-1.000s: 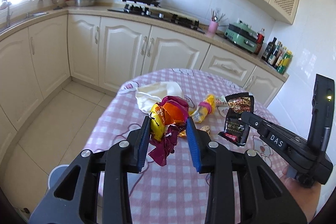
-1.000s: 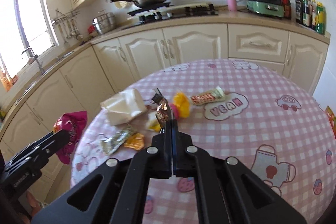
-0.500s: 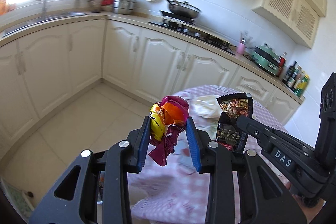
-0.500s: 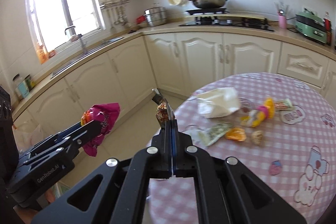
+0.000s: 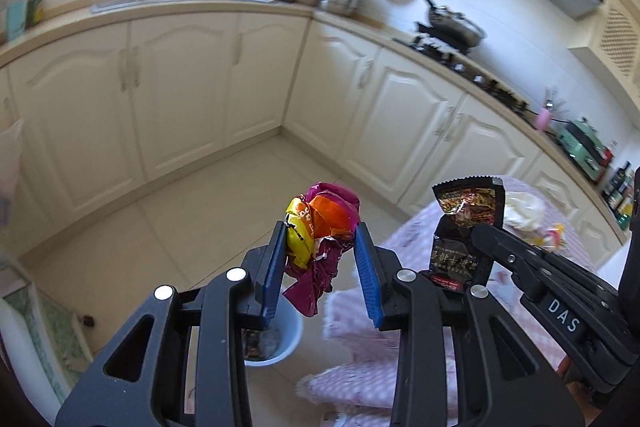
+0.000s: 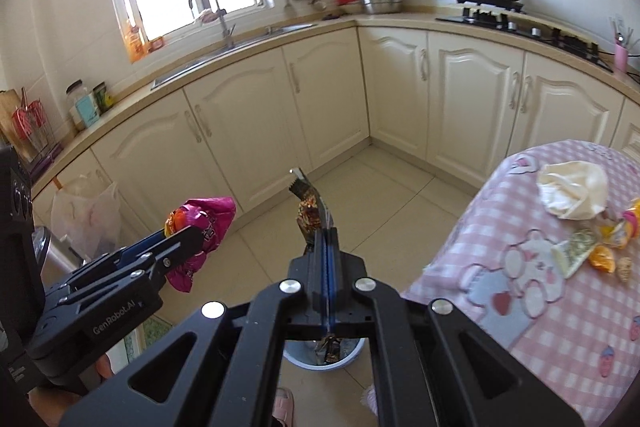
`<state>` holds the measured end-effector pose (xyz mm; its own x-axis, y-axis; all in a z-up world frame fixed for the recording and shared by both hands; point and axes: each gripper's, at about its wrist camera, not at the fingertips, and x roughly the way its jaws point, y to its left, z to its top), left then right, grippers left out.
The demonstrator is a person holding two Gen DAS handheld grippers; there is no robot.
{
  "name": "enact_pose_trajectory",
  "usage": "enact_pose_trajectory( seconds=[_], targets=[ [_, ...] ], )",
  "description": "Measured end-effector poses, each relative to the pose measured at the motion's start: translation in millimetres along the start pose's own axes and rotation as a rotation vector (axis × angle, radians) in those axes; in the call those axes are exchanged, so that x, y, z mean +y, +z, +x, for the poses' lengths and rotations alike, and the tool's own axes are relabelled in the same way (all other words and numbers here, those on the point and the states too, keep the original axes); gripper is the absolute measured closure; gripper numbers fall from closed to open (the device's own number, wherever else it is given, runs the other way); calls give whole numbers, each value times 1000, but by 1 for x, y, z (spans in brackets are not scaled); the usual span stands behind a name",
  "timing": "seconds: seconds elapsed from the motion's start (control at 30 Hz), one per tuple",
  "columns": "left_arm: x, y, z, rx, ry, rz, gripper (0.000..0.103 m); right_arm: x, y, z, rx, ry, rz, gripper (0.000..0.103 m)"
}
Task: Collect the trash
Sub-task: 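Carry both items over the blue bucket and open both tools to drop them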
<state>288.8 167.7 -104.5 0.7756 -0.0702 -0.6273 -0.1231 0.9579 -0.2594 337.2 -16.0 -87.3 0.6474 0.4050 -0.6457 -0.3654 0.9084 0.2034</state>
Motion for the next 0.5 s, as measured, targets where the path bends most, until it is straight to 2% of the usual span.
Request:
enact_pose_trajectory(
  seconds=[0.1, 0.23, 0.3, 0.43, 0.5],
  targets=[
    [16, -2, 11, 21, 35, -25, 71, 8, -2, 22, 25, 13, -7, 102],
    [36, 0, 27, 29, 47, -73, 69, 14, -4, 46, 41, 23, -7, 102],
    [41, 2, 36, 31, 57, -88, 65, 14, -4, 58, 52, 25, -5, 102],
    [45, 1, 51, 50, 55, -96, 49, 11, -7, 74, 75, 21, 4, 102],
    [45, -1, 54, 54, 57, -91, 47, 8, -9, 81, 86, 18, 11, 102]
  ],
)
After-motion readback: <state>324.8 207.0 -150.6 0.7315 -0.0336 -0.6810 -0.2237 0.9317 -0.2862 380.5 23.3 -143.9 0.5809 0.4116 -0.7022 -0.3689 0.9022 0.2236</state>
